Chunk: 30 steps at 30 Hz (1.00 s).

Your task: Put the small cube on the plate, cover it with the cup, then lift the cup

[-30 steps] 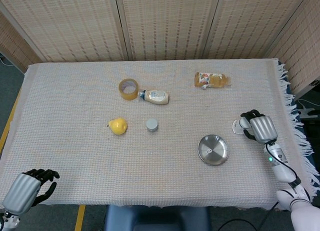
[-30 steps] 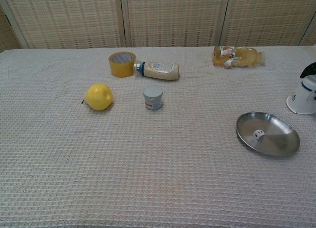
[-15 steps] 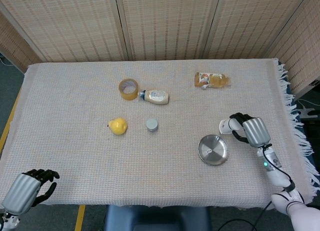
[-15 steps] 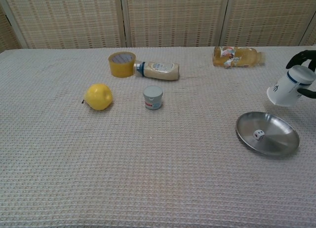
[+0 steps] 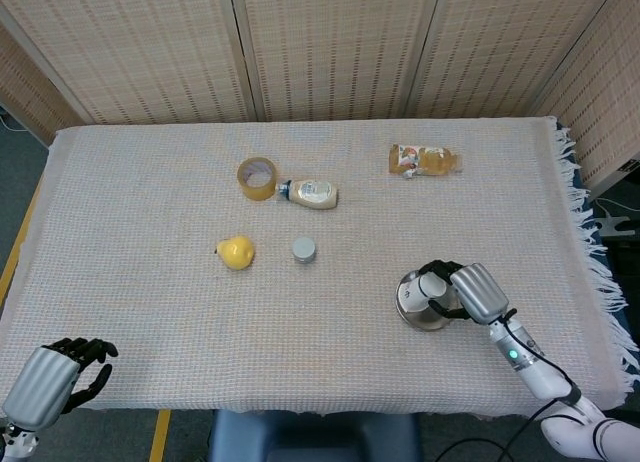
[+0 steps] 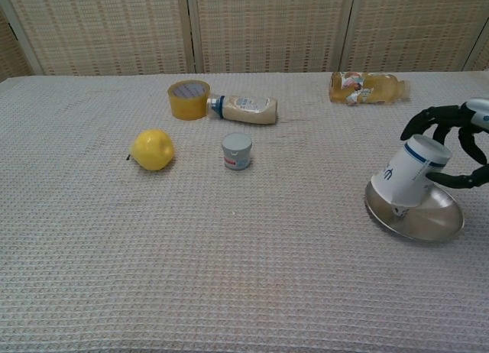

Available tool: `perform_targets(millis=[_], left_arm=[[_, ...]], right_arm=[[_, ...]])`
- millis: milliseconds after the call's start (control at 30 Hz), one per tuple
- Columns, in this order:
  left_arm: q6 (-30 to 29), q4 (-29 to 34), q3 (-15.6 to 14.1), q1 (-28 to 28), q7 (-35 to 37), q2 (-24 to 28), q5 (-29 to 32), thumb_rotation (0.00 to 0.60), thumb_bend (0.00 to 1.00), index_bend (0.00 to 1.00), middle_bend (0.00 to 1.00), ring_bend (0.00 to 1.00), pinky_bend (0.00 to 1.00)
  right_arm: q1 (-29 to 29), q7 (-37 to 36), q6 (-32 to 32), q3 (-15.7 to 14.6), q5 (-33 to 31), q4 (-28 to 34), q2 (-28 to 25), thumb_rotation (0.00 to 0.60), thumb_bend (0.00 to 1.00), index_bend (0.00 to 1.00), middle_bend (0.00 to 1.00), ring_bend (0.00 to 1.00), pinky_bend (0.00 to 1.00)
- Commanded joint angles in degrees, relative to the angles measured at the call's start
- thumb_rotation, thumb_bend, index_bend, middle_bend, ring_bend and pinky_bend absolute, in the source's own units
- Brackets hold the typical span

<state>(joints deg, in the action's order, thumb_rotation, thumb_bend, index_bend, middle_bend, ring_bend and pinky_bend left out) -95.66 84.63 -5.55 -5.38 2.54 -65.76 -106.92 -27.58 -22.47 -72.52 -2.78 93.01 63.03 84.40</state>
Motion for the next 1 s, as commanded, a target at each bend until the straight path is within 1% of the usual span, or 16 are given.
perform_targets(millis=[33,200,400,567,700,867,1000], left_arm=[[-0.03,0.02,-0.02,0.02,0.05,0.03,-0.01,0.6,0.43,0.47,0.57,0.59,0.69],[0.0,-0.04,-0.02,0.0,0.03,0.02,-0.05,0.6,0.43,0.47,0.57,0.59,0.69],[0.07,0.06,-0.04,-0.01,0.24,0.16,0.07,0.6,0.43,0.47,0.57,0.59,0.69],[0.03,0.03,-0.04,0.01,0.45,0.21,0.12,0.6,0.43,0.47,0.57,0.59,0.69],[0.0,-0.01,-0.03,0.0,0.46,0.17,0.05,0.6,0.43,0.47,0.57,0.59,0.69],[-0.08,-0.01,-0.04,0.02,0.24,0.09,-0.1,0.6,0.43,0.47,0.57,0.59,0.69],[-0.07,0.01,-0.05,0.02,0.07,0.06,-0.17,0.6,0.43,0.47,0.57,0.59,0.69]], right_arm=[[-0.15,1.44,1.81,-0.39,-0.23,1.24,-0.79,0.6,0.26,0.66,0.55,0.45,0.73],[-0.38,3.72,4.62,-0.19,-1.49,1.24,-0.56,0.6,0.26,0.66,0.55,0.45,0.73],[-0.82,7.16,6.77,0.43,-2.44,-2.03,1.66,0.6,0.27,0.66,0.55,0.45,0.73],[-0.88,11.01,5.12,1.68,-2.27,-7.38,4.81,0.6,0.27,0.66,0.55,0.45,0.73],[-0.69,12.56,3.19,2.26,-1.79,-11.38,6.96,0.6,0.27,0.66,0.55,0.45,0.73],[-0.37,11.6,1.87,2.0,-1.02,-13.79,8.29,0.6,0.27,0.66,0.55,0.45,0.73],[-0.25,7.98,2.5,1.09,-0.53,-12.01,7.56,0.6,0.27,0.66,0.55,0.45,0.73]])
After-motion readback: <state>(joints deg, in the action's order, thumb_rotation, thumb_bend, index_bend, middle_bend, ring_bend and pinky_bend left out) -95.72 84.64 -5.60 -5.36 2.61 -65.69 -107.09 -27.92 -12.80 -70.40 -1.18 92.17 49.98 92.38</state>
